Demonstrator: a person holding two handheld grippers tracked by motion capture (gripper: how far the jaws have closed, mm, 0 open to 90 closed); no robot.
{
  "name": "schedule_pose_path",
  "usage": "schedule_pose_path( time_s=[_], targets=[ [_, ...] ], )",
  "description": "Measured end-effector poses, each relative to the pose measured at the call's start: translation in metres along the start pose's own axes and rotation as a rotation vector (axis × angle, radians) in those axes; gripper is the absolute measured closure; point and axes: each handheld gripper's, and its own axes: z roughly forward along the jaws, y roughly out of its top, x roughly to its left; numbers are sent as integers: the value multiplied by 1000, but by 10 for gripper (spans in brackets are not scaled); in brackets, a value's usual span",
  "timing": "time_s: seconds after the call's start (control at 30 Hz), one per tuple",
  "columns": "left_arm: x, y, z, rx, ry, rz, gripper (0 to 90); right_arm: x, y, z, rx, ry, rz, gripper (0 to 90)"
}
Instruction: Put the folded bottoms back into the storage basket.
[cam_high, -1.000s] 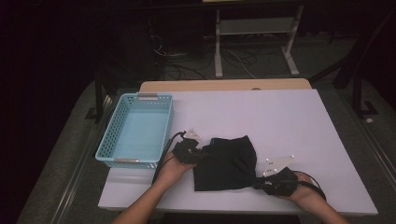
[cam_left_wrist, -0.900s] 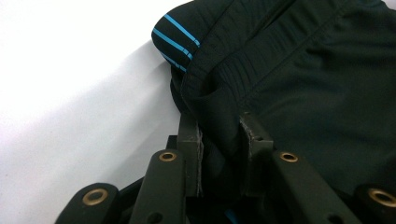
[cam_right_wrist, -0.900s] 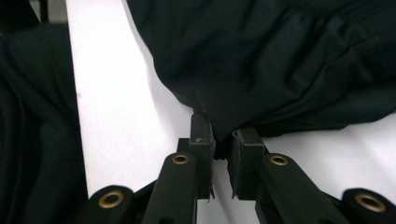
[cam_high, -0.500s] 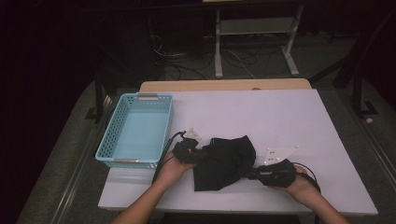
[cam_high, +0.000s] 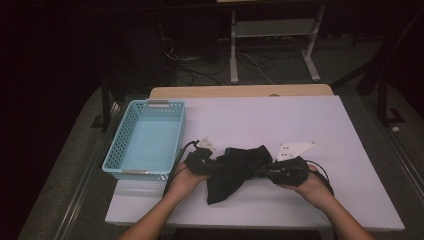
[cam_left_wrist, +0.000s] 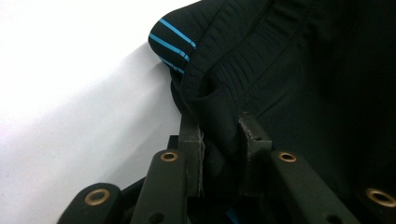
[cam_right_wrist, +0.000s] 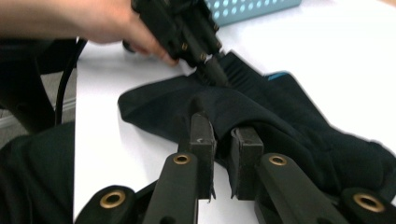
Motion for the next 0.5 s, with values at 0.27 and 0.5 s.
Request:
schedule_pose_path(
  time_s=[0.27, 0.5],
  targets=[
    [1, 6, -6, -26, -32, 1, 794, -2, 4, 0, -13, 7, -4, 807],
    [-8, 15, -15, -66, -63, 29, 799, 0, 4, -3, -15, 10, -11, 807]
  ],
)
